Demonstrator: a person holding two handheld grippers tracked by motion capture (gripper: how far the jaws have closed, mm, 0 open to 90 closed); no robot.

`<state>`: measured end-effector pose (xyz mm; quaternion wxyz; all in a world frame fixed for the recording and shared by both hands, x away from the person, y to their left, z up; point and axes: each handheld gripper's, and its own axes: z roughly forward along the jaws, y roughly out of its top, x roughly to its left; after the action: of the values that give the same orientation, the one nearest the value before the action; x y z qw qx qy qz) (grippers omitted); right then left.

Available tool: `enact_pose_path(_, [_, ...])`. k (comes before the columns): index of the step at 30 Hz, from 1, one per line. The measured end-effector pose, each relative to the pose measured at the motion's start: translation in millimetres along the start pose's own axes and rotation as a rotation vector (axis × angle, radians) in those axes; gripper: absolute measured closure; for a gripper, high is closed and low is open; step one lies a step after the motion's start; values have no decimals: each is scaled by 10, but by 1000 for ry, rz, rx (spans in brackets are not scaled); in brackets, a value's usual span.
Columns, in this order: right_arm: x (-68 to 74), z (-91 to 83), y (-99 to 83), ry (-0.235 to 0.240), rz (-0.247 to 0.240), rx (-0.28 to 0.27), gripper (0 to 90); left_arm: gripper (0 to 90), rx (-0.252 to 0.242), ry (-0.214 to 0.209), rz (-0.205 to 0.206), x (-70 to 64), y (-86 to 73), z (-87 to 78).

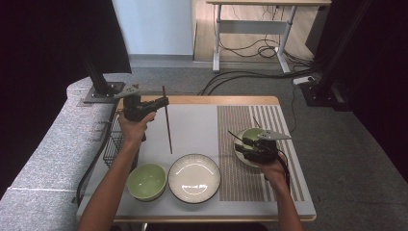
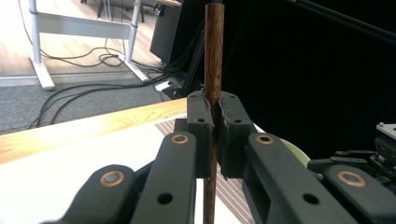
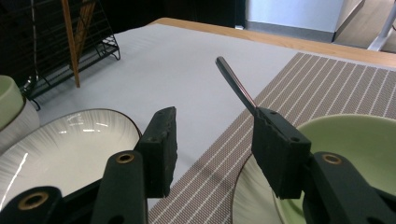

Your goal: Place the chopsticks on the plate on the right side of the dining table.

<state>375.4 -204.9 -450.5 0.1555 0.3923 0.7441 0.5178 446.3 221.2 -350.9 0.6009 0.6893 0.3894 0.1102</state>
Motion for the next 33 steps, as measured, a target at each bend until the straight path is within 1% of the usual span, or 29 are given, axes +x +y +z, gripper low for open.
enact_pose_path(5, [-1, 30, 30, 3, 18, -12, 507, 847, 6, -11, 6, -40, -5, 50])
enact_pose_path(11, [54, 94, 76, 13, -9, -5, 508, 847, 8, -20, 2, -63, -31, 89])
enact_pose_path(21, [161, 242, 196, 48, -25, -6, 509, 847, 15, -28, -1, -82, -56, 142])
enact_pose_path(24, [180, 270, 220, 55, -25, -11, 509, 847, 13, -29, -1, -85, -62, 153])
enact_pose_path(26, [173, 274, 231, 63, -14, -19, 510, 847, 14, -29, -3, -85, -68, 164])
enact_pose_path(33, [190, 334, 248, 63, -16, -12, 510, 847, 11, -33, -6, -86, -76, 184])
